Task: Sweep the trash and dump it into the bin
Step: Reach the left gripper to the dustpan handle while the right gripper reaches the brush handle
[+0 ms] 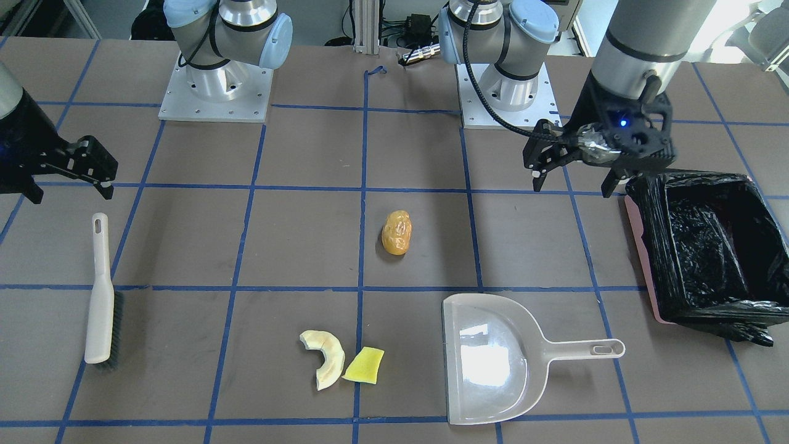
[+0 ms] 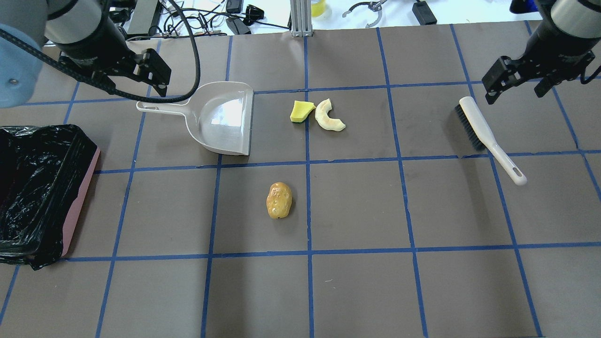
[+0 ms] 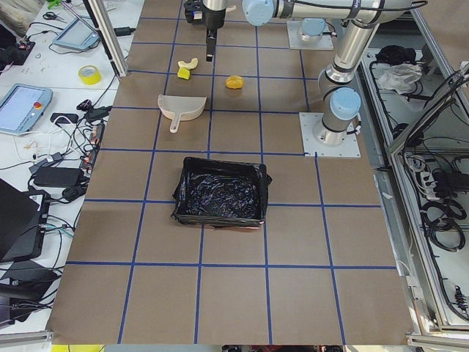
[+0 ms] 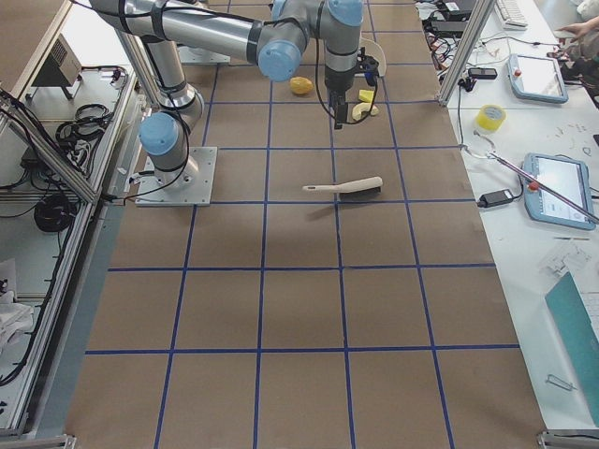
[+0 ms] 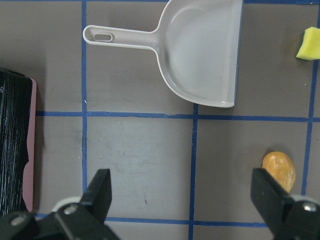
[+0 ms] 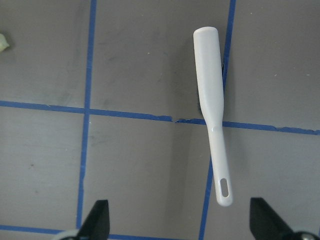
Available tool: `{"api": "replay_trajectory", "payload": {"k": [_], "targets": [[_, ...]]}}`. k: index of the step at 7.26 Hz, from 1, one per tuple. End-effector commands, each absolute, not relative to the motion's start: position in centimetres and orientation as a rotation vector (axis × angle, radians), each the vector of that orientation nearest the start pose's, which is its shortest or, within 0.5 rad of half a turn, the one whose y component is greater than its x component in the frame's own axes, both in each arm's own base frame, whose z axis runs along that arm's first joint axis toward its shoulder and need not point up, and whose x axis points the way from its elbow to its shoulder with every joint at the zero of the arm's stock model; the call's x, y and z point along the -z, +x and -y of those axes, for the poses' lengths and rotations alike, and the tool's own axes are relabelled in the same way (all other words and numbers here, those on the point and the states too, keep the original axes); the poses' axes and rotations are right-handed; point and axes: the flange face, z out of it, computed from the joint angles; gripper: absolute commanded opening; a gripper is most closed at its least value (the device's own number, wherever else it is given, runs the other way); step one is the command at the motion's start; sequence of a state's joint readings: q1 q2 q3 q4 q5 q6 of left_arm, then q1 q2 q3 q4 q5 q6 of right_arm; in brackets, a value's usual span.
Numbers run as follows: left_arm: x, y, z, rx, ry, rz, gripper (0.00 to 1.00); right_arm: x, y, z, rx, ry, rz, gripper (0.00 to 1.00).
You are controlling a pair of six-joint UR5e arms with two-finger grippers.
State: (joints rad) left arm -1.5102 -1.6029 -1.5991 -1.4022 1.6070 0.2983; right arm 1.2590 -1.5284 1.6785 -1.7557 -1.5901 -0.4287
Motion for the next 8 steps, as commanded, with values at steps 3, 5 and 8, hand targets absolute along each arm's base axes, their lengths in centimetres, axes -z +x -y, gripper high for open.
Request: {"api": "replay_trajectory", "payload": {"k": [3,5,8], "targets": [[-33.6,-8.8,58.7,0.07,1.345,-2.766,1.0,-29.8,-8.0,49.4,0.158,-0.332,-3.201,0.98],[-32.3,-5.0,61.9,0.071,1.806,-2.463,1.0,-26.9,-8.4,48.5,0.153,-0.431,-3.194,0.98],[-28.4,-1.6,65.5,0.05,2.11,-2.194,1.0,-23.9,-9.9,49.3,0.121,-0.465,-3.177,0.96]]}}
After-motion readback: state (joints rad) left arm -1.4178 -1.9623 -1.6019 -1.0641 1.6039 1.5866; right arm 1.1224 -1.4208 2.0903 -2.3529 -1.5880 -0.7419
